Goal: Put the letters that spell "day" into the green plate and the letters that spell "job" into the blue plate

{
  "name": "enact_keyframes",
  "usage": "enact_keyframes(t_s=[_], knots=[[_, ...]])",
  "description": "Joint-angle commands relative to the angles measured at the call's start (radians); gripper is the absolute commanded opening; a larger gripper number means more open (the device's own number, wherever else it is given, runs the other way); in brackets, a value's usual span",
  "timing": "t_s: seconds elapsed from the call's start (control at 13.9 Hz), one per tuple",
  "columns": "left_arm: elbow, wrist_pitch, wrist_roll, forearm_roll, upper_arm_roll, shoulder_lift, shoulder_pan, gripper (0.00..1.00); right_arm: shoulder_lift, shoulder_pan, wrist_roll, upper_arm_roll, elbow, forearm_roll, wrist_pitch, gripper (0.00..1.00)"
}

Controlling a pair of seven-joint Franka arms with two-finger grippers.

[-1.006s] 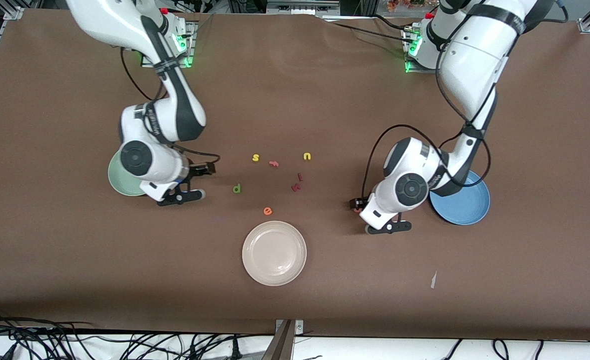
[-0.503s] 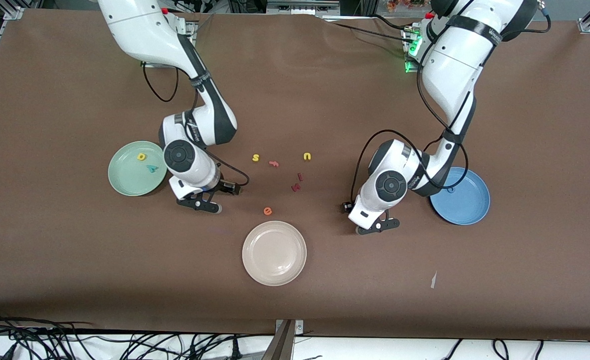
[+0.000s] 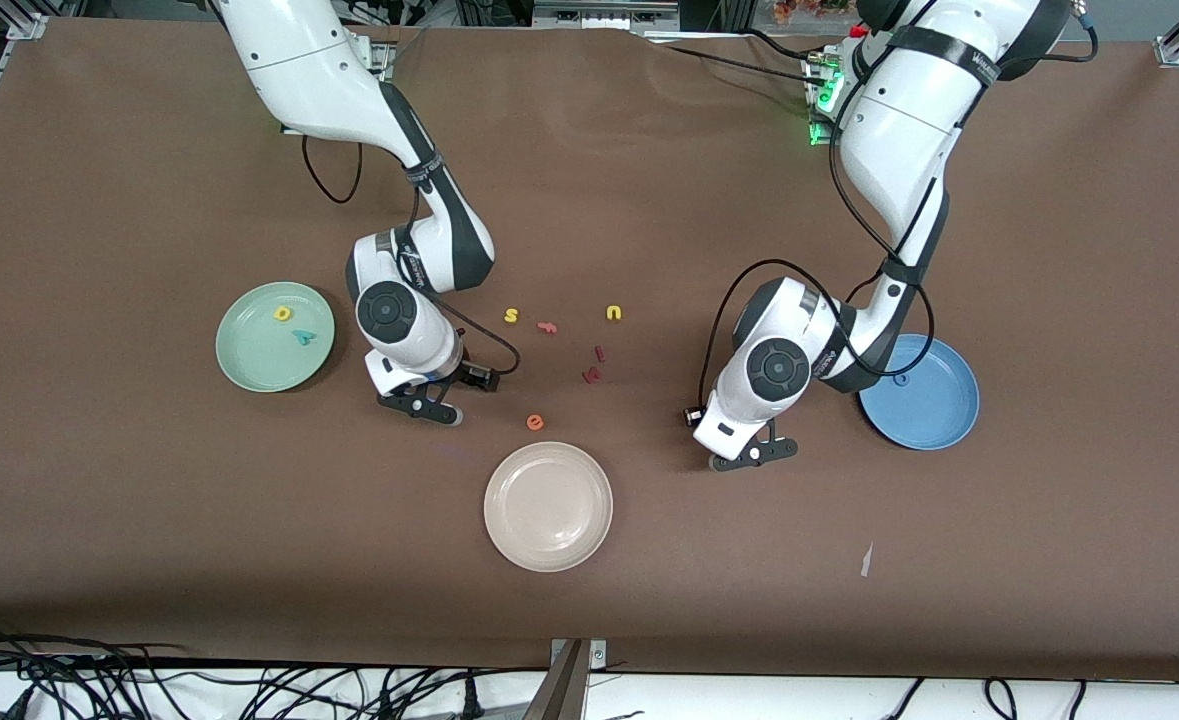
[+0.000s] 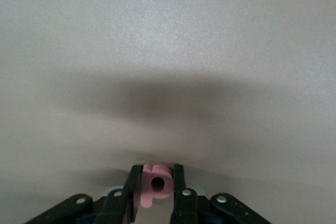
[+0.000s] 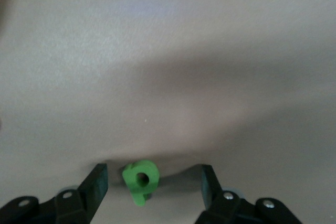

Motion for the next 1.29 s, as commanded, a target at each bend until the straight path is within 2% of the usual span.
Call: enact_keyframes(t_s=[0.0, 0.07, 0.14, 0.22, 0.29, 0.5, 0.65, 0.79, 0.86, 0.93, 1.08, 1.22], knots=[[0.011, -0.075, 0.073, 0.012, 0.01, -0.043, 0.045, 0.0, 0.028, 0.02, -0.007, -0.005, 0.022, 0.016, 0.005, 0.61], [0.008, -0.153, 0.165, 0.01, 0.009, -0.067, 0.074, 0.0, 0.029, 0.02, -0.009, -0.005, 0.022, 0.014, 0.004, 0.42], [-0.016, -0.211, 0.269, 0.007, 0.009, -0.11, 0.109, 0.0, 0.028, 0.02, -0.011, -0.005, 0.023, 0.013, 0.0, 0.19], [-0.063, -0.228, 0.354, 0.007, 0.004, -0.151, 0.152, 0.0, 0.028, 0.02, -0.015, -0.005, 0.026, 0.01, 0.0, 0.03], [-0.132, -0.225, 0.428, 0.006, 0.003, -0.202, 0.183, 0.0, 0.026, 0.02, -0.018, -0.005, 0.026, 0.008, -0.001, 0.0], [-0.278, -0.207, 0.652, 0.005, 0.003, -0.302, 0.278, 0.0, 0.012, 0.016, -0.027, -0.008, 0.026, 0.005, -0.012, 0.0], [-0.376, -0.161, 0.759, 0.007, 0.004, -0.351, 0.332, 0.0, -0.015, 0.016, -0.038, -0.019, 0.029, 0.004, -0.07, 0.0], [-0.503, -0.033, 0.862, 0.01, 0.004, -0.395, 0.39, 0.0, -0.058, 0.016, -0.139, -0.061, 0.028, 0.004, -0.159, 0.0], [-0.544, 0.007, 0.911, 0.012, 0.004, -0.408, 0.41, 0.0, -0.083, 0.014, -0.2, -0.094, 0.025, 0.005, -0.22, 0.0], [-0.553, 0.012, 0.937, 0.022, 0.007, -0.412, 0.413, 0.04, -0.109, 0.014, -0.272, -0.126, 0.02, 0.005, -0.283, 0.0], [-0.529, -0.049, 0.938, 0.029, 0.006, -0.429, 0.458, 1.0, -0.156, 0.014, -0.415, -0.187, -0.003, 0.005, -0.37, 0.0], [-0.402, -0.224, 0.927, 0.016, 0.006, -0.431, 0.475, 1.0, -0.214, 0.011, -0.556, -0.259, -0.073, 0.008, -0.401, 0.0]])
